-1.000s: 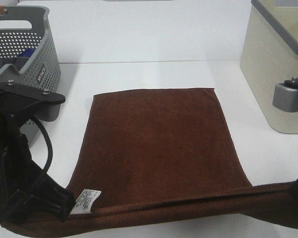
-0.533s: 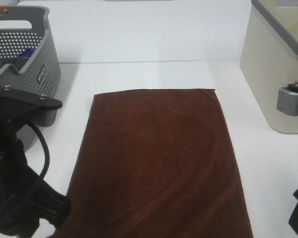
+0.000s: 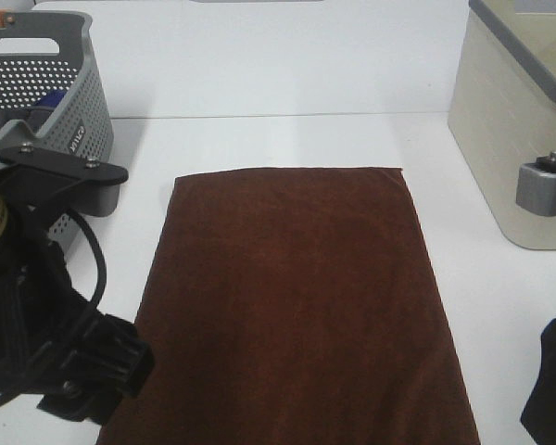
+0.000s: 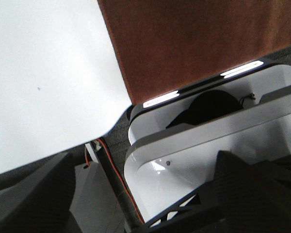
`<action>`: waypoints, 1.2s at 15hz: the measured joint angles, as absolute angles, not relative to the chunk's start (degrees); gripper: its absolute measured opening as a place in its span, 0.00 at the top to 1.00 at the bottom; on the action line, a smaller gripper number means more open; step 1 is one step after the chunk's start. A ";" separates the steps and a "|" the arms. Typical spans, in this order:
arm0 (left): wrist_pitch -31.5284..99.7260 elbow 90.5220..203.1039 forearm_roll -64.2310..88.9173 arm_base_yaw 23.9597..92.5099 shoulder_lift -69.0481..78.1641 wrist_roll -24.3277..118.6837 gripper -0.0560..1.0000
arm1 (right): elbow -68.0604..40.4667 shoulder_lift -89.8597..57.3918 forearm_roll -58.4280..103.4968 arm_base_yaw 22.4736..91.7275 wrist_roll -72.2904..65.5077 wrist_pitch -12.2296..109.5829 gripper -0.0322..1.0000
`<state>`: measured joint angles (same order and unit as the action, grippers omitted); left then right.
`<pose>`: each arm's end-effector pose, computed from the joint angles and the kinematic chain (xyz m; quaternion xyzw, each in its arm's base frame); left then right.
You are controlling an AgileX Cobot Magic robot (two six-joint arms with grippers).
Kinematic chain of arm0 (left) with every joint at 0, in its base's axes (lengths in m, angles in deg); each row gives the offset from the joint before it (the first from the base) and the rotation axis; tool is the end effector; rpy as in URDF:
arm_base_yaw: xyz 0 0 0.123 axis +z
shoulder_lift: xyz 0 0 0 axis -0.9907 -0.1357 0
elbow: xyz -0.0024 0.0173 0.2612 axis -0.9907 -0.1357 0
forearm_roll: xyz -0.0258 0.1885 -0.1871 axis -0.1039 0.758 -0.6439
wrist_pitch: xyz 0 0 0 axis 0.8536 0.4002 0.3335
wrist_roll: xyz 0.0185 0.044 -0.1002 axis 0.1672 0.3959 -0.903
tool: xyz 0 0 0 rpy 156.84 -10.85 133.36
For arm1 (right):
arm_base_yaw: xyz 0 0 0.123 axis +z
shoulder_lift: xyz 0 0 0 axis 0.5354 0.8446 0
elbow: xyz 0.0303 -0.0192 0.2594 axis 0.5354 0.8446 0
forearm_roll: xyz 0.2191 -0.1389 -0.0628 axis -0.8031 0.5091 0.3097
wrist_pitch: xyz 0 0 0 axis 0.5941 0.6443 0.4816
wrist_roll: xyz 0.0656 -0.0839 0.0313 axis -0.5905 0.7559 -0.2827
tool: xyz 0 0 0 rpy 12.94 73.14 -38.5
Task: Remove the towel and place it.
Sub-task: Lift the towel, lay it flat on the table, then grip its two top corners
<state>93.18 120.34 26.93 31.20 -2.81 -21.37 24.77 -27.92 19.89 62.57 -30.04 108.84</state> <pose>0.1639 -0.1994 0.1919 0.1474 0.9882 -0.0212 0.0356 0.1497 0.1091 0.2118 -0.1999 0.9746 0.0983 0.0225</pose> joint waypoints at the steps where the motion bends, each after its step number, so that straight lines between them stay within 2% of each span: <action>1: 91.18 120.34 28.25 31.20 -2.81 -21.72 0.26 | 24.77 -28.04 19.89 62.57 -30.04 107.75 0.28; 3: 85.56 120.68 30.54 32.69 -2.81 -22.98 0.32 | 23.16 -27.92 20.29 62.57 -30.04 104.54 0.35; 6: 80.06 124.01 31.06 39.97 -2.81 -22.12 0.34 | 17.78 -25.00 22.52 62.57 -30.44 101.33 0.39; 13: 69.81 131.17 31.11 52.58 -4.65 -12.84 0.34 | 5.34 -10.50 27.79 62.57 -30.49 92.97 0.39; 18: 69.18 141.65 31.34 56.01 -18.46 -8.25 0.34 | -7.32 2.67 30.43 61.88 -30.49 92.80 0.39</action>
